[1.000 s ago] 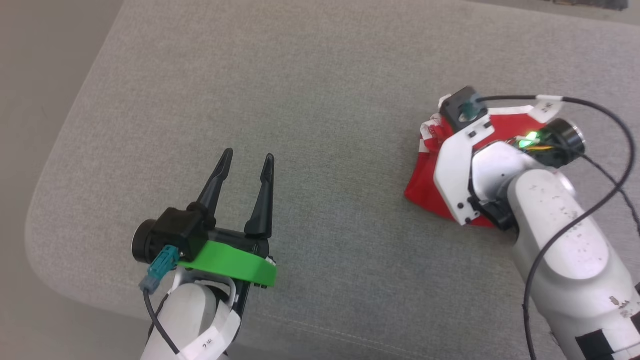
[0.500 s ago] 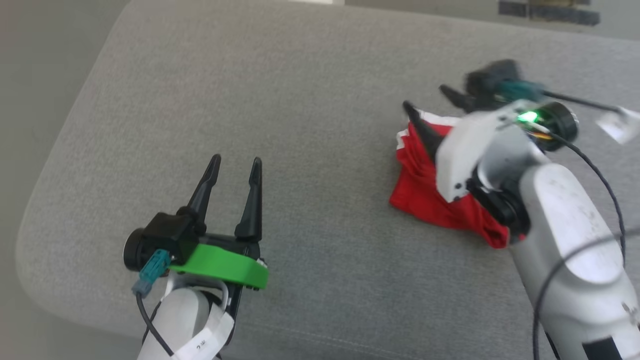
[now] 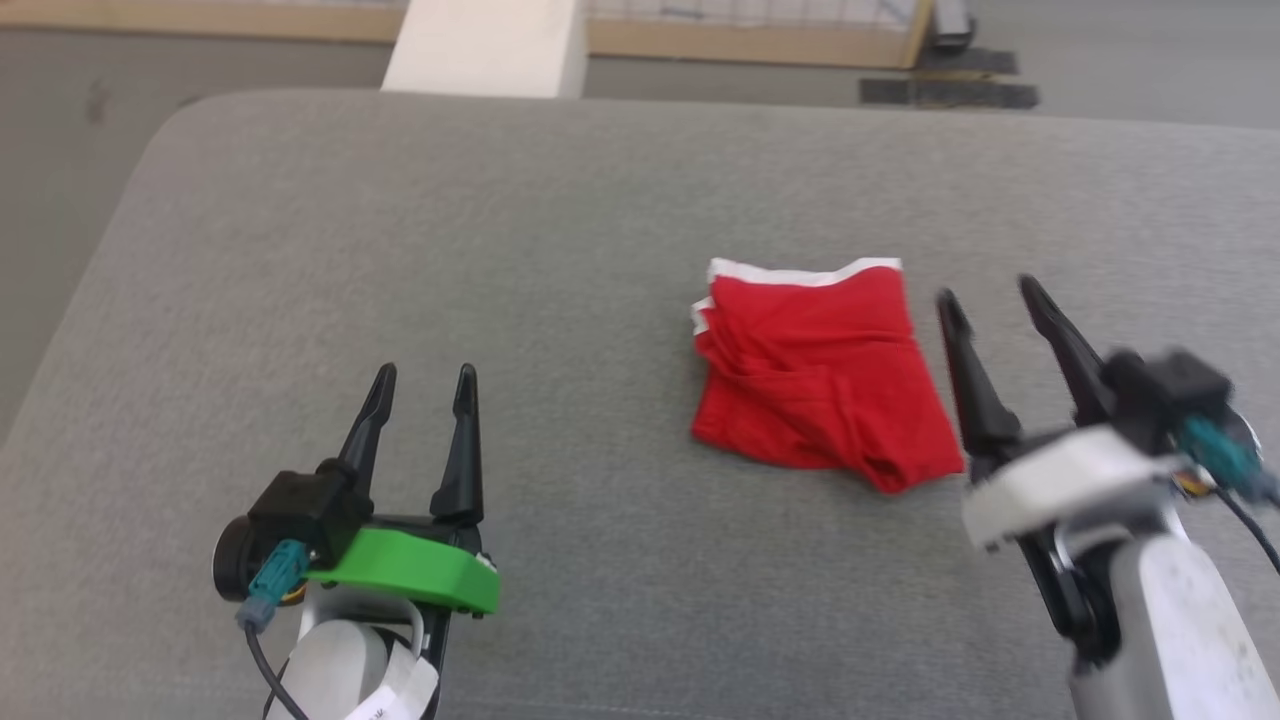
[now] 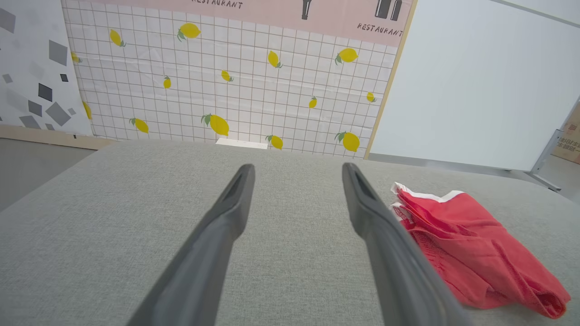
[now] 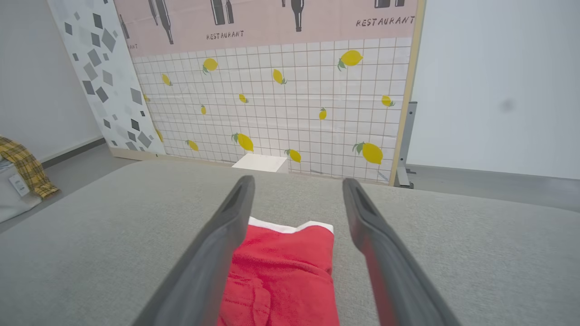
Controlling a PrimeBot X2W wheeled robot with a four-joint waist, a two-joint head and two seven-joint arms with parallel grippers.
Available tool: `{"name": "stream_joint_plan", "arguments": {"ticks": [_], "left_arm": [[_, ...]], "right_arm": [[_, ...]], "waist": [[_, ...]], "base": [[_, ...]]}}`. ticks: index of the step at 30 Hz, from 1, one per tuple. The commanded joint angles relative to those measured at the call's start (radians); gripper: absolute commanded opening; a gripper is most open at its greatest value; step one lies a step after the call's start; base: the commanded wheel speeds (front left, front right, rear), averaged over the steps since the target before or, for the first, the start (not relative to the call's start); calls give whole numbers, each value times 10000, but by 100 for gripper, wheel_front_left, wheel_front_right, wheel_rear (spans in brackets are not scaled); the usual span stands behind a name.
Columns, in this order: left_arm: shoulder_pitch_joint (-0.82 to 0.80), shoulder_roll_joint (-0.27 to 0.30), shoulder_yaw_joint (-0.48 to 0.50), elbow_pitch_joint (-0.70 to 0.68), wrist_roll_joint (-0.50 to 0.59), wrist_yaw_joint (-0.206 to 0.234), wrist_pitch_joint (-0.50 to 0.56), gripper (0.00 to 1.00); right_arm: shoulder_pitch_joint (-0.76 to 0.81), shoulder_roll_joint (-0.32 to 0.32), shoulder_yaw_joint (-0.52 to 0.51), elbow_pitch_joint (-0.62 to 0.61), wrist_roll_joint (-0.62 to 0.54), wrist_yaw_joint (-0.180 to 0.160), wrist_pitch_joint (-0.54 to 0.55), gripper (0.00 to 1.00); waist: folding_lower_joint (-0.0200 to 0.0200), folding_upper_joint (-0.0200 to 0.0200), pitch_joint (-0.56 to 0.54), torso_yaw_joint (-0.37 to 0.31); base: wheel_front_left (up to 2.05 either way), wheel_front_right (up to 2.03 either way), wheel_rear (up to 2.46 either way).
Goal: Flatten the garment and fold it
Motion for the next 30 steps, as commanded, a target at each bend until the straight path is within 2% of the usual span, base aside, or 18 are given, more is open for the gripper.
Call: {"name": "stream_joint_plan", "arguments": {"ticks": [1,7,12,18,27,30], "left_arm": [[160,-24,66,26,49,26,-38,100],[440,-24,261,23,92,22,-38,100],[743,-24,318,122,174,-11,-38,100],[990,-24,385,157,230,-17,-38,100],[986,-24,375,78,251,1,-38,100],[898,-24,350,16,251,8,-38,100]], "right_arm": [[344,47,-180,-80,-158,37,-321,100],[1438,161,-781,-74,-570,37,-1511,100],[2208,200,-974,-13,-777,37,-1912,100],[2733,228,-1034,-20,-844,37,-1962,100],[2669,244,-989,-150,-778,37,-1823,100],[2366,245,-975,36,-38,37,-1595,100]], "waist": [[0,0,-368,-423],[0,0,-601,-722],[0,0,-869,-861],[0,0,-980,-944],[0,0,-877,-867],[0,0,-722,-820]], "base": [[0,0,0],[0,0,0],[0,0,0],[0,0,0],[0,0,0],[0,0,0]]}}
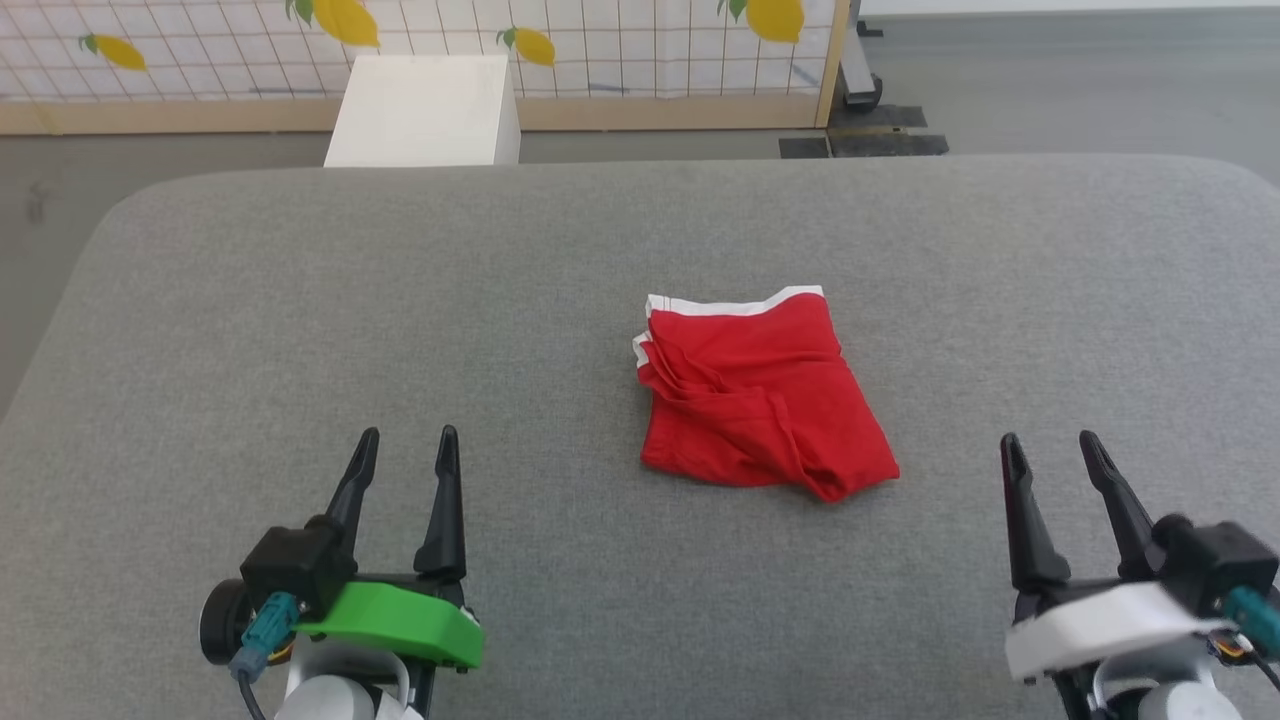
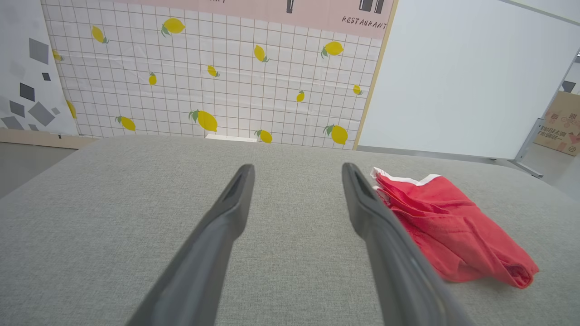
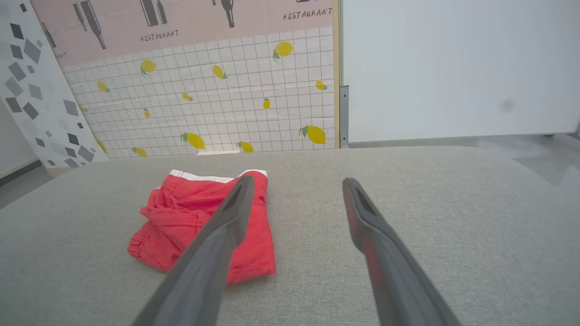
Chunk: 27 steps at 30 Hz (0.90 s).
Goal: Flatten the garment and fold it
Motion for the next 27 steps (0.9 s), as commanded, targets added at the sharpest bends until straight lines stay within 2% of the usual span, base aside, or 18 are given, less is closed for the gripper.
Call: {"name": "stream_joint_plan", "arguments": {"ticks": [1,3,5,8,12,15,20,27], "left_arm": [[-34,-22,-3,-69,99,12,-36,100],[-121,-22,-11,-105,111,8,-36,100],[-218,-22,-32,-125,127,-10,-36,100],[-365,-22,-77,-155,141,-33,-36,100],[-590,-22,-181,-169,164,-81,-36,100],[-768,-22,-278,-157,168,-121,-36,100],[-1012,-22,-421,-210,83,-113,-36,100],[-1172,-22,-521,-229,-9,-74,-36,100]], "right_arm": [[-330,25,3,148,630,37,257,100],[-753,26,-92,486,1796,37,817,100],[-1292,26,-164,937,3498,37,1617,100],[-2268,26,-359,1887,6491,37,3430,100],[-3629,27,-1103,3407,7898,37,5308,100],[-4650,27,-1636,4852,8288,37,6331,100],[-6028,8,-1918,6741,7713,37,7555,100],[-7070,-180,-1972,8068,6488,37,7945,100]], "waist": [[0,-1,142,50],[0,-1,294,90],[0,-1,445,137],[0,-1,671,230],[0,-1,1005,455],[0,-1,1268,688],[0,-1,1653,1131],[0,-1,1925,1604]], "base": [[0,0,0],[0,0,0],[0,0,0],[0,0,0],[0,0,0],[0,0,0],[0,0,0],[0,0,0]]}}
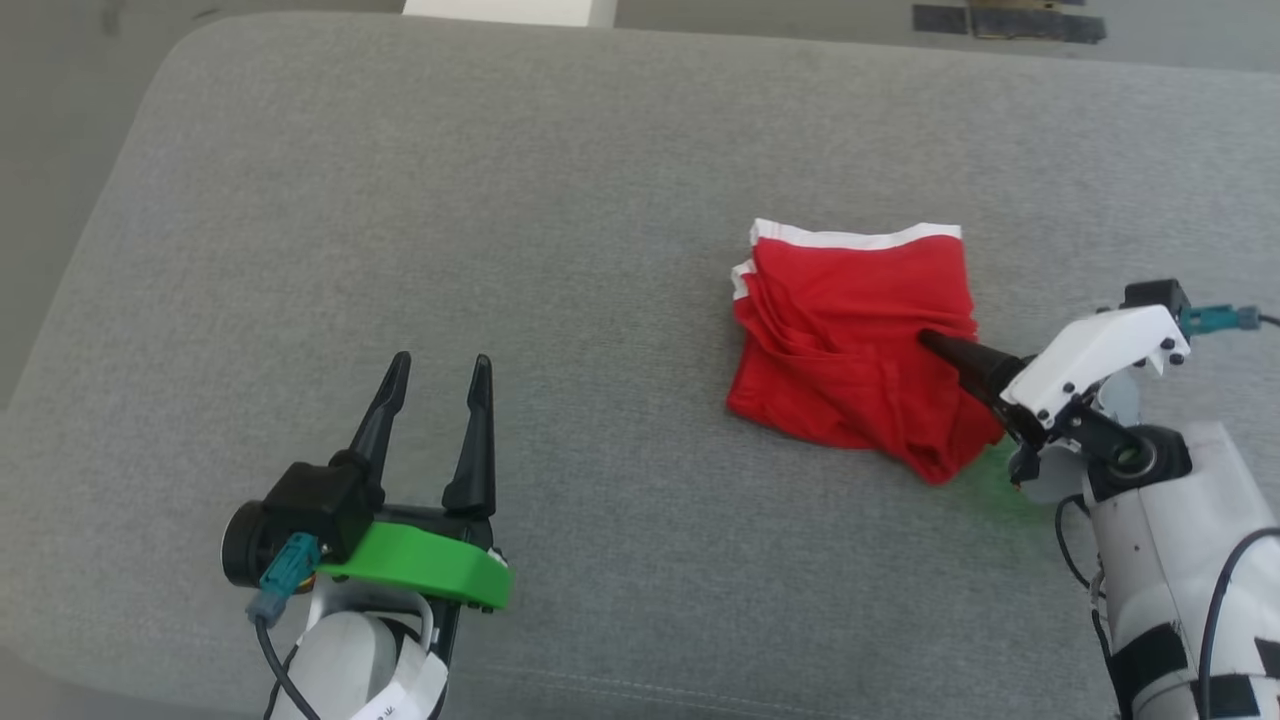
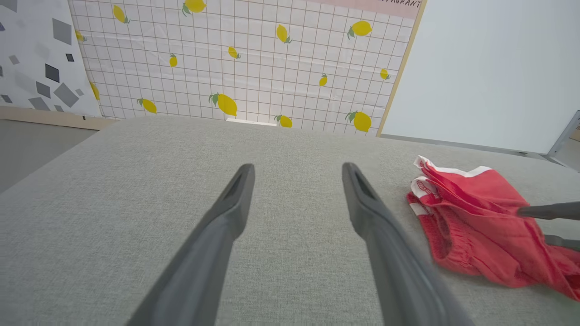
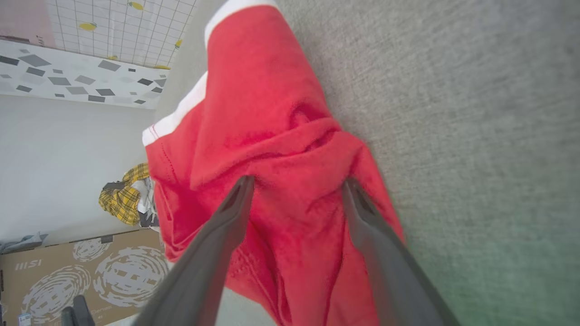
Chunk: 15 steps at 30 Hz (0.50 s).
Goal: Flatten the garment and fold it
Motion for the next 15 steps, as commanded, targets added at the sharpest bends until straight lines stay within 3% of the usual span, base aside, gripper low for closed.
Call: {"name": "stream_joint_plan", "arguments": {"ticks": [1,5,6,8,9,15], "left_arm": [[-187,-18,-2,-44,-8,30,-38,100],[-201,-18,26,-61,8,41,-38,100],[-204,-18,35,-65,11,49,-38,100],[-207,-18,48,-79,17,61,-38,100],[-212,-18,50,-85,20,65,-38,100],[-191,-18,58,-136,41,96,-38,100]], "right_arm": [[-219,6,62,192,-186,44,186,100],[-517,33,327,436,-572,44,641,98],[-574,44,397,455,-634,44,754,49],[-638,58,524,447,-758,44,887,22],[-653,63,573,424,-809,44,911,0],[-679,85,843,95,-1025,44,957,0]], "waist": [[0,0,212,271],[0,0,239,337],[0,0,240,340],[0,0,235,322],[0,0,231,306],[0,0,133,-9]], "base": [[0,0,0],[0,0,0],[0,0,0],[0,0,0],[0,0,0],[0,0,0]]}}
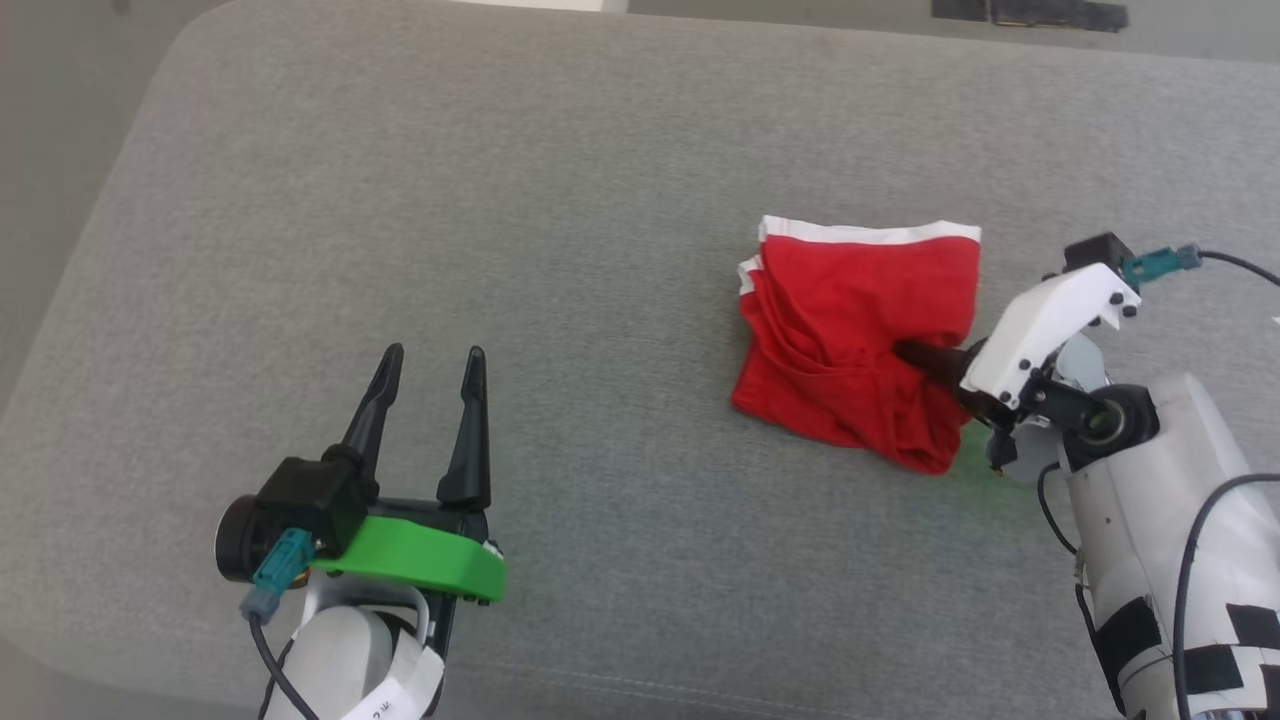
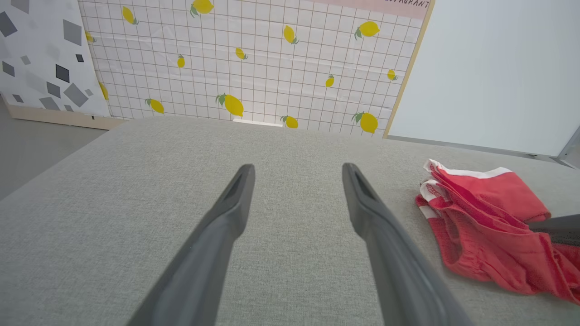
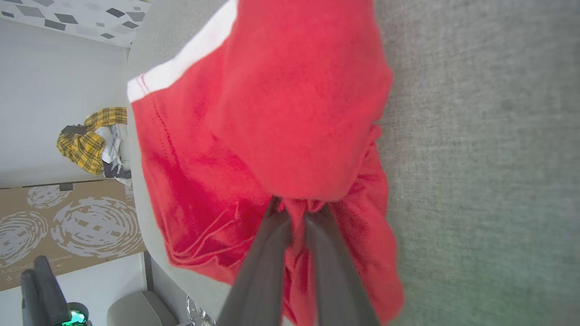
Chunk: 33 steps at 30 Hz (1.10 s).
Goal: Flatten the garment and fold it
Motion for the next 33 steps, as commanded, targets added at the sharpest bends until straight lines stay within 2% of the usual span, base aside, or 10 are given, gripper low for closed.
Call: {"name": "stream_joint_plan", "arguments": {"ticks": [1,6,13,18,22,26,33], "left_arm": [[-104,-18,30,-71,60,33,-38,100],[3,-18,190,-201,216,-26,-38,100],[-154,-18,173,-485,423,-173,-38,100],[-465,59,98,-754,702,-282,-38,100],[-783,274,-86,-982,884,-351,-38,100],[-1040,542,-294,-1182,1020,-388,-38,100],[-1361,1171,-308,-1492,1138,-410,50,100]], "right_arm": [[-49,42,142,-207,-111,39,-48,0],[-148,-133,1343,-1144,-785,39,-120,0],[-414,-1145,3622,-2176,-2615,39,-381,0],[-807,-1933,4320,-2235,-3610,39,-670,0],[-1134,-2407,4005,-1863,-4281,39,-1254,0],[-1410,-2740,3325,-1395,-5226,39,-2024,0],[-1991,-2880,1832,-790,-6680,39,-3299,0]], "waist": [[-1,-1,-63,-236],[-1,-1,-139,-1026],[-1,-1,111,-2629],[-1,-1,582,-3786],[-1,-1,1116,-4550],[-1,-1,1640,-5020],[-1,-1,2518,-5233]], "base": [[0,0,0],[0,0,0],[0,0,0],[0,0,0],[0,0,0],[0,0,0],[0,0,0]]}}
